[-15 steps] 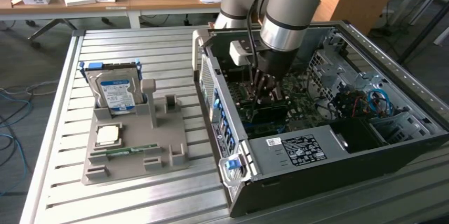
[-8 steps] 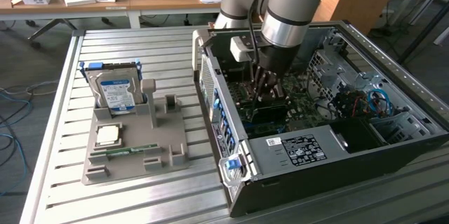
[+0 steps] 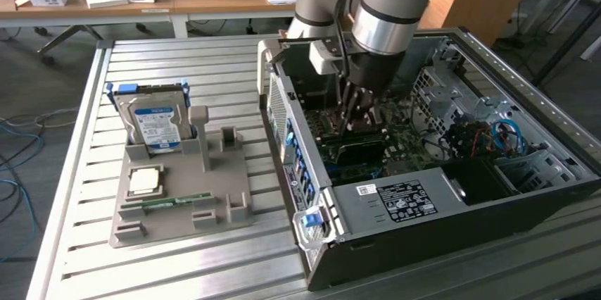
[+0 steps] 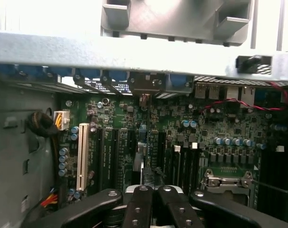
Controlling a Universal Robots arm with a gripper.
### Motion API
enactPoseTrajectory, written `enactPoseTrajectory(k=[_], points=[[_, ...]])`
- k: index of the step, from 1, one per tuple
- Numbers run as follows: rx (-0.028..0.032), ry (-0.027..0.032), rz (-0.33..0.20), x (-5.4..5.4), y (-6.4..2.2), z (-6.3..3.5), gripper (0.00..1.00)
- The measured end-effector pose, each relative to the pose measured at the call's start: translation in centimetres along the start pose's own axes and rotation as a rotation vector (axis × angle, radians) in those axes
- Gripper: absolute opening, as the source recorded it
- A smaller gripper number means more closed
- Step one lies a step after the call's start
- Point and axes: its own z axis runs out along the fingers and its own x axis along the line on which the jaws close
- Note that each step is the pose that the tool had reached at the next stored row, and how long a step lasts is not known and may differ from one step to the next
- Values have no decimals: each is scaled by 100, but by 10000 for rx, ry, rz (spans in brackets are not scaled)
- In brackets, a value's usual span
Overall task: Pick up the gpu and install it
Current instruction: 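Press down on the gpu until it lock into place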
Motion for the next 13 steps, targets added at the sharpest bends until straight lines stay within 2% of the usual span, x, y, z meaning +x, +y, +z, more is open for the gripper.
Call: enactPoseTrajectory(k=[7,13], points=[[-1,1,0,-3,6,-233,11],[0,0,-1,-6,10,-389,11]])
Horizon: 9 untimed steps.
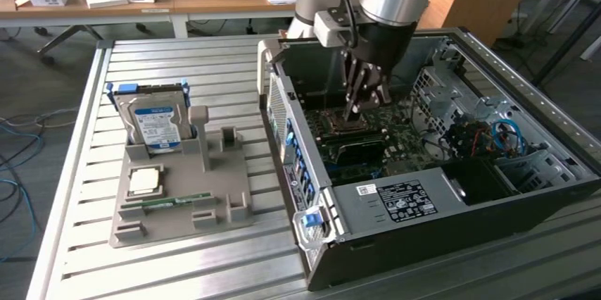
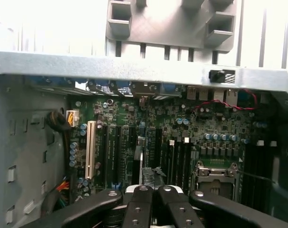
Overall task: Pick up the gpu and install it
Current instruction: 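Press down on the gpu until it lock into place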
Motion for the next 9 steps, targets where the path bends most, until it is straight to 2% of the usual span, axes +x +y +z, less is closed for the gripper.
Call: enactPoseTrajectory(k=[3,9], points=[[0,2,0,-2,1,-59,11],[1,-2,0,-3,2,-85,11]])
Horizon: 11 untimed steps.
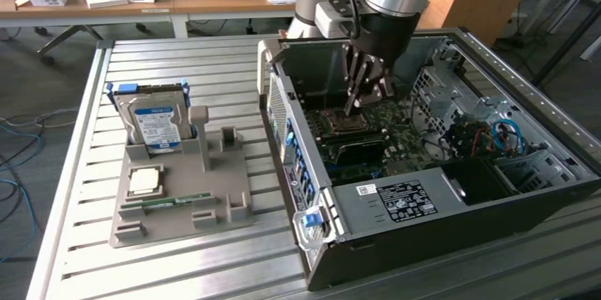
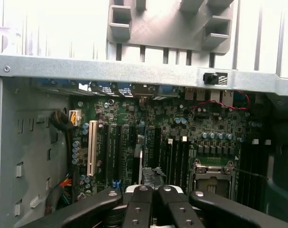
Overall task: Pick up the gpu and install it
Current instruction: 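Press down on the gpu until it lock into place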
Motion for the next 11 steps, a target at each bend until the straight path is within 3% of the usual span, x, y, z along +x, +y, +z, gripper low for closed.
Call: enactPoseTrajectory(k=[5,11], points=[[-3,5,1,0,-22,-3,11],[-1,2,-1,5,-152,-5,11]])
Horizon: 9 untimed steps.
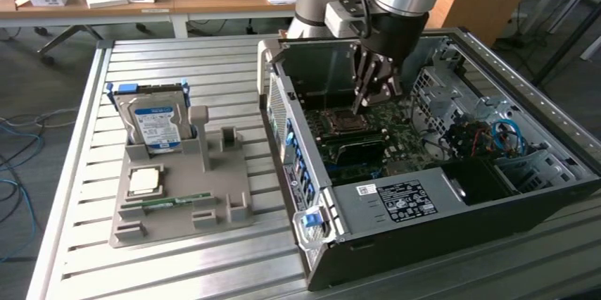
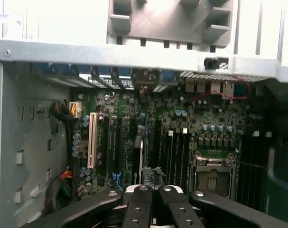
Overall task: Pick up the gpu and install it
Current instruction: 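Press down on the gpu until it lock into place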
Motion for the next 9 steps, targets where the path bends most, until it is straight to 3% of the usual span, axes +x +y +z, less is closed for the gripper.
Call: enactPoseTrajectory(k=[4,9], points=[[0,1,1,3,-81,-3,11],[1,0,1,3,-82,-2,11]])
